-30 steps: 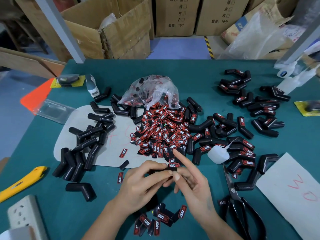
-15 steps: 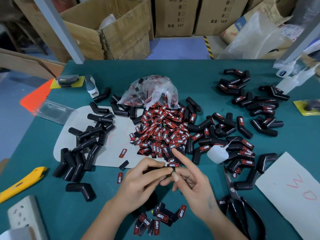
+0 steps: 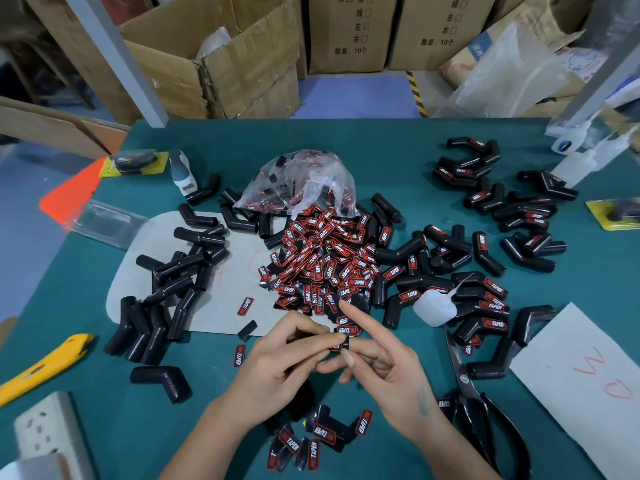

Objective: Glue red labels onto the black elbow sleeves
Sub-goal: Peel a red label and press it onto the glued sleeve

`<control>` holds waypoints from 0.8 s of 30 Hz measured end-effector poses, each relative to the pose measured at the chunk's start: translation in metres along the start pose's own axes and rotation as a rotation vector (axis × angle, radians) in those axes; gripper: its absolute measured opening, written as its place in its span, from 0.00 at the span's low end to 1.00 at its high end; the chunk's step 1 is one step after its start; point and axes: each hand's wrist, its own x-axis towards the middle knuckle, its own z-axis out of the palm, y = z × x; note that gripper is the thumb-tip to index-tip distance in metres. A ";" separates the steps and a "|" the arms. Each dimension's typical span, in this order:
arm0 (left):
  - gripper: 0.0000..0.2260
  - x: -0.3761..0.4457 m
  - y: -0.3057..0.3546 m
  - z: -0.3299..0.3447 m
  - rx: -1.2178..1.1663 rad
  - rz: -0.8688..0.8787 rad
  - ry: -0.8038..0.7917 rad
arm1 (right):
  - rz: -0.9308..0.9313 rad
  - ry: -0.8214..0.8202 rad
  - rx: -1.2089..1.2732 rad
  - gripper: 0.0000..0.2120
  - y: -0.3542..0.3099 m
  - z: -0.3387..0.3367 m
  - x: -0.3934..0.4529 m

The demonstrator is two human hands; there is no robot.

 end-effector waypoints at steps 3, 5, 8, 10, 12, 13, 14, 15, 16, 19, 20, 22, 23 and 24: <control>0.13 0.000 0.001 0.000 -0.016 -0.006 -0.004 | 0.001 -0.006 0.020 0.29 0.001 0.000 0.001; 0.14 0.000 0.001 0.001 -0.014 -0.002 -0.002 | 0.000 -0.001 0.027 0.29 0.002 0.000 0.001; 0.14 -0.001 0.001 0.003 -0.011 0.000 -0.001 | 0.009 0.025 0.054 0.28 0.003 0.002 0.001; 0.14 -0.002 0.001 0.004 -0.005 0.006 0.002 | 0.011 0.044 0.063 0.28 0.005 0.003 0.001; 0.14 -0.002 0.001 0.004 -0.008 0.006 0.003 | 0.015 0.045 0.054 0.28 0.007 0.002 0.000; 0.13 -0.001 0.001 0.004 -0.014 0.001 0.003 | 0.016 0.041 0.045 0.28 0.008 0.002 0.000; 0.13 -0.001 0.001 0.003 -0.023 -0.006 0.003 | 0.016 0.035 0.034 0.29 0.008 0.001 0.000; 0.13 -0.001 0.002 0.003 -0.031 -0.012 0.004 | 0.017 0.028 0.021 0.29 0.009 0.000 0.000; 0.13 -0.001 0.002 0.003 -0.038 -0.018 0.005 | 0.018 0.021 0.007 0.29 0.009 0.000 -0.001; 0.13 -0.001 0.003 0.001 -0.048 -0.030 0.010 | 0.015 -0.003 -0.037 0.29 0.010 -0.003 -0.001; 0.13 0.000 0.003 0.000 -0.050 -0.032 0.011 | 0.014 -0.010 -0.049 0.29 0.010 -0.003 -0.001; 0.13 0.001 0.003 -0.001 -0.055 -0.037 0.015 | 0.016 -0.020 -0.064 0.28 0.010 -0.004 0.000; 0.13 0.001 0.004 0.000 -0.056 -0.040 0.019 | 0.017 -0.022 -0.067 0.28 0.010 -0.004 0.000; 0.13 0.001 0.004 0.000 -0.058 -0.044 0.025 | 0.017 -0.024 -0.070 0.28 0.010 -0.005 0.000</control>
